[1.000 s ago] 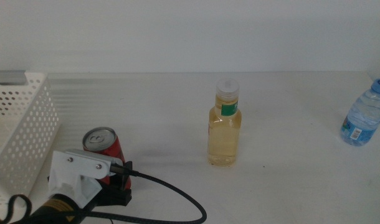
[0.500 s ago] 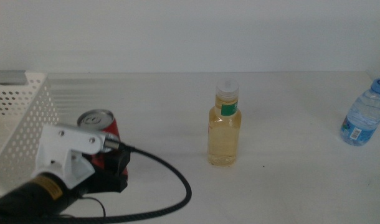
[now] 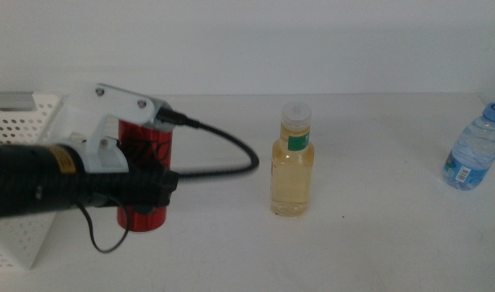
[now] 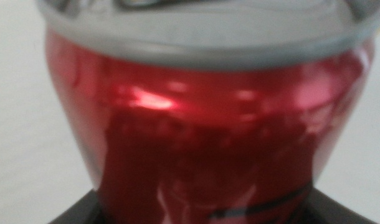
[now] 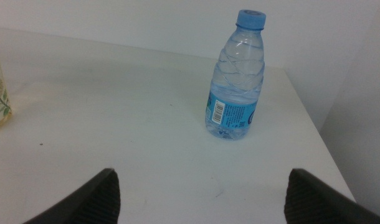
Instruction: Use arms to grab the bottles and put them into the dustbin to the left of the table.
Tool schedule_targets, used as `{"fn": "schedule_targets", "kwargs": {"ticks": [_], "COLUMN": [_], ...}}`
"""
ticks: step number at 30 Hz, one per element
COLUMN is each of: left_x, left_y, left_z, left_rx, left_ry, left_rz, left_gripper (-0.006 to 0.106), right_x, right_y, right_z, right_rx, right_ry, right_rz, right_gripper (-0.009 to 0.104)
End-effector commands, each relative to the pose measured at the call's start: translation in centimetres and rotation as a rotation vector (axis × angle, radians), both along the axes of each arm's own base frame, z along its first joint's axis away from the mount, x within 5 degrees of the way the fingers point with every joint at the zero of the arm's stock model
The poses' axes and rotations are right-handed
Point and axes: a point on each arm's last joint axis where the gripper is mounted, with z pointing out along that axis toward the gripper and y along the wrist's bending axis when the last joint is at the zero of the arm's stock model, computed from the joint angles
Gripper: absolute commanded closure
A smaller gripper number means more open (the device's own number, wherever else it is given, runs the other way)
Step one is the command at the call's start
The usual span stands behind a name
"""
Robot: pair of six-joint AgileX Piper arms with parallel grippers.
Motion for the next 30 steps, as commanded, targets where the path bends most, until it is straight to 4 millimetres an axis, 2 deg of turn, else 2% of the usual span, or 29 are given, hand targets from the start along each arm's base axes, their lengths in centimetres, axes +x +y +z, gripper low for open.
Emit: {"fn": "schedule_targets", "kwargs": {"ticks": [1, 8, 16, 24, 30], "left_x": [0.9, 3.0, 4.7, 7.1, 8.7], "left_y": [0.2, 2.6, 5.5, 7.3, 9.8], "left_z": [3.0, 4.1, 6.0, 7.0, 8.3], "left_rx": [-0.032, -0.007, 0.078, 0.120, 0.126], "left_ry": [-0.053, 0.047, 0.255, 0.334, 0.353], "left_rz": [0.025, 0.140, 0.205, 0.206, 0.250], "left_gripper": [0.105, 0.105, 0.105, 0.105, 0.105], "right_x": [-0.1, -0.1, -0.1, -0.1, -0.1], "right_y": [-0.1, -0.1, -0.1, -0.1, -0.1], "right_z": [1.1, 1.1, 1.1, 1.1, 1.1], "right_rx": [-0.021, -0.021, -0.021, -0.021, -0.021], "right_ry": [-0.112, -0.112, -0.112, -0.112, -0.112], "right_rz": [-0.007, -0.007, -0.007, -0.007, -0.007], "right_gripper": [0.025, 0.025, 0.025, 0.025, 0.025]}}
